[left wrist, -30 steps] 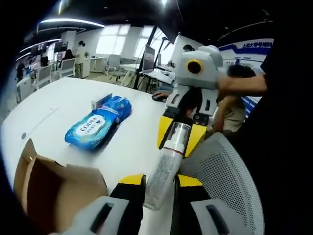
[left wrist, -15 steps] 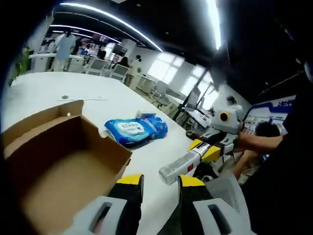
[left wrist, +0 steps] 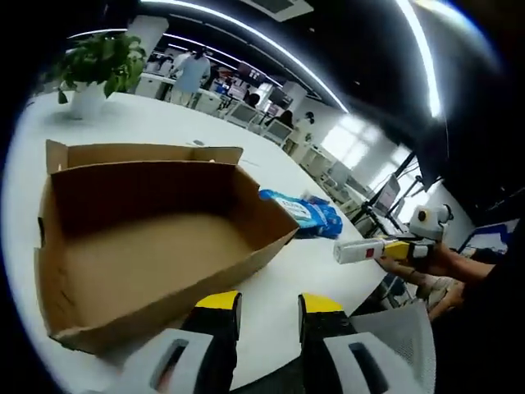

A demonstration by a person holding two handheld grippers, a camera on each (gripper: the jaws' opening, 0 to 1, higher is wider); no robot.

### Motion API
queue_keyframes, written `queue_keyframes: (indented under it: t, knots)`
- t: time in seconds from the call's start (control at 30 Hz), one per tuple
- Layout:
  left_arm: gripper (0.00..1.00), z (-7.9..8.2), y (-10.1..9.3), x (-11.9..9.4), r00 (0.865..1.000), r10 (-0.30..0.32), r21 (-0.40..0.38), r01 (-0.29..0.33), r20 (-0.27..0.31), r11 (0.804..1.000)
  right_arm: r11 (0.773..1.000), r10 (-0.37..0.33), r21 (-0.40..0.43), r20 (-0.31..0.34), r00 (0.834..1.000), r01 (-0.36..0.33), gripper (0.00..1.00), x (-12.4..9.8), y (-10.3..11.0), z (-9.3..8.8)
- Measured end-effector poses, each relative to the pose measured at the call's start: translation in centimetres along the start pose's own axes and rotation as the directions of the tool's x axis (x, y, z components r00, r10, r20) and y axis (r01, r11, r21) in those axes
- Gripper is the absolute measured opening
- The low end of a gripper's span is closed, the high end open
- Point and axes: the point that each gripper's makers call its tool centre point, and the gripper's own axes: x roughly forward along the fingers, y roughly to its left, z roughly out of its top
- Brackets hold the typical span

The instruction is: Operate the shoe box by opening the lid, removing the specified soft item, and placing it in the target area until the item is outside and the box remains undamaged.

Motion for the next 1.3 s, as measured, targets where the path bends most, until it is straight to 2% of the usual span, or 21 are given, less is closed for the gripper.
queue_keyframes:
  t: [0.13,0.2,0.27,0.3,0.4,0.6,0.83,1.03,1.17,1.27,1.3]
  knots:
    - [0.28,0.8,0.4,-0.1,0.999,0.037,0.024,-0.037,0.017,0.999,1.0,-0.018,-0.004,-0.01,1.0,0.018,0.19,-0.1,-0.9,0.2]
    - [0.28,0.4,0.7,-0.1,0.998,0.058,0.061,-0.057,-0.003,0.997,1.0,-0.026,-0.008,-0.013,1.0,0.026,0.19,-0.2,-1.4,0.4]
    - [0.28,0.1,0.6,0.0,0.999,0.051,0.052,-0.05,-0.008,0.997,0.999,-0.035,-0.018,-0.025,0.999,0.035,0.19,-0.2,-2.1,0.8]
    - [0.28,0.3,0.0,0.0,1.0,0.029,0.022,-0.029,0.007,0.999,0.998,-0.041,-0.04,-0.043,0.998,0.039,0.19,-0.3,-2.5,0.8]
    - [0.28,0.6,0.1,-0.1,0.999,0.036,0.025,-0.036,0.018,0.999,0.996,-0.048,-0.081,-0.075,0.996,0.042,0.19,-0.4,-3.5,1.4]
    - [0.28,1.2,0.6,-0.5,0.997,0.045,-0.006,-0.045,0.055,0.999,0.99,-0.066,-0.126,-0.088,0.994,0.054,0.19,-0.5,-5.8,3.6]
    - [0.28,1.5,0.5,-0.5,0.996,0.055,-0.009,-0.054,0.071,0.998,0.984,-0.096,-0.162,-0.1,0.99,0.079,0.19,0.0,-7.9,5.5]
    - [0.28,1.6,0.6,-0.6,0.995,0.06,-0.008,-0.06,0.076,0.998,0.973,-0.116,-0.217,-0.145,0.982,0.083,0.19,0.5,-10.0,7.6]
    - [0.28,1.6,0.5,-0.6,0.995,0.062,-0.004,-0.062,0.075,0.998,0.948,-0.149,-0.308,-0.208,0.967,0.08,0.19,0.8,-11.8,8.9]
    - [0.28,1.6,0.6,-0.6,0.995,0.066,-0.002,-0.066,0.079,0.998,0.912,-0.187,-0.406,-0.271,0.944,0.064,0.19,1.1,-13.1,9.7]
    - [0.28,1.7,0.7,-0.7,0.994,0.069,-0.003,-0.069,0.08,0.998,0.892,-0.203,-0.449,-0.294,0.934,0.052,0.19,1.3,-13.6,10.1]
